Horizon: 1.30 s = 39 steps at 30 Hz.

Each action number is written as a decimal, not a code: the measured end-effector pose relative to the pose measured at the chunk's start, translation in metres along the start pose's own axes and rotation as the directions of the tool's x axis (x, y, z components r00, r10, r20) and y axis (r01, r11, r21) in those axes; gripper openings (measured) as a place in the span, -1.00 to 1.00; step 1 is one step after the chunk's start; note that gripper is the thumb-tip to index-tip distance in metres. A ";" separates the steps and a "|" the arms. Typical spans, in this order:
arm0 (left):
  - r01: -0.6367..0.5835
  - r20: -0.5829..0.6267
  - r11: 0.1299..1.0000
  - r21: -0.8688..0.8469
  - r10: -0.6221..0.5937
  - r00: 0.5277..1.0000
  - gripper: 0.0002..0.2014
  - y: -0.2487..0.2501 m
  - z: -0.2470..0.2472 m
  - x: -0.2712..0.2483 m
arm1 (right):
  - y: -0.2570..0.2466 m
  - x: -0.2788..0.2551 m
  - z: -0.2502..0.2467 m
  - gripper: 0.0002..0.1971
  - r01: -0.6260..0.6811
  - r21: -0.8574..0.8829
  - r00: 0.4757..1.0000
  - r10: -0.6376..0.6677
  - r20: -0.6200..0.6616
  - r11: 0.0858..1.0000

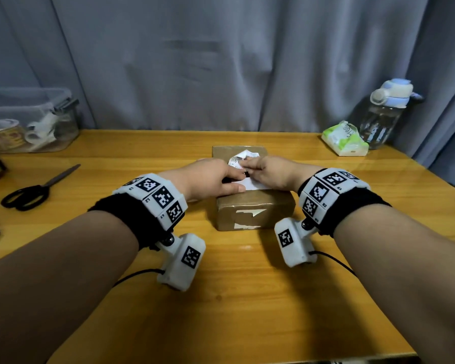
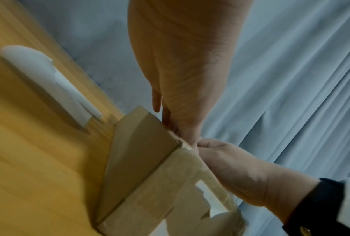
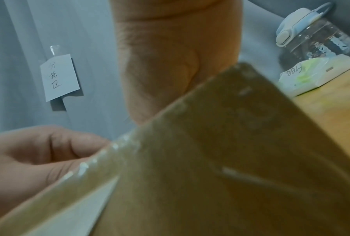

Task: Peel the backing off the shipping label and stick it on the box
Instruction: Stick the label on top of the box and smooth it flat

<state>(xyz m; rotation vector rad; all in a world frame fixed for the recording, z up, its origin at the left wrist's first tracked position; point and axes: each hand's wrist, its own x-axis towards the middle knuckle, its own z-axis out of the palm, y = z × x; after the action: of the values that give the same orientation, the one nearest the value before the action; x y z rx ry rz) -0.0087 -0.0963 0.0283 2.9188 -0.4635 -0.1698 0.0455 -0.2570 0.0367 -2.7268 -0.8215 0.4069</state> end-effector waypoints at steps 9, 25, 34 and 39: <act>0.102 -0.008 0.978 0.183 -0.103 0.995 -0.42 -0.002 0.000 0.012 | 0.017 -0.021 -0.014 -0.67 0.036 0.210 0.998 -0.046 0.043 0.977; 0.116 0.005 0.966 0.233 -0.120 0.993 -0.41 0.002 -0.002 0.025 | 0.026 0.002 -0.003 -0.58 0.082 -0.055 0.996 -0.080 0.032 0.995; 0.235 0.123 0.932 0.276 -0.277 0.953 -0.21 -0.007 -0.012 0.041 | 0.017 0.026 -0.007 -0.55 -0.023 -0.237 0.998 0.037 0.055 0.971; 0.277 0.158 0.917 0.286 -0.330 0.930 -0.14 -0.008 -0.016 0.047 | 0.014 0.030 -0.004 -0.53 -0.070 -0.227 0.994 0.086 0.064 0.971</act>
<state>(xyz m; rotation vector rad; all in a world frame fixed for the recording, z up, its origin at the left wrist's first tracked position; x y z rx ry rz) 0.0405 -0.1014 0.0382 3.2336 -0.0504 -0.4906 0.0773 -0.2516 0.0302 -2.9770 -0.8263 0.4595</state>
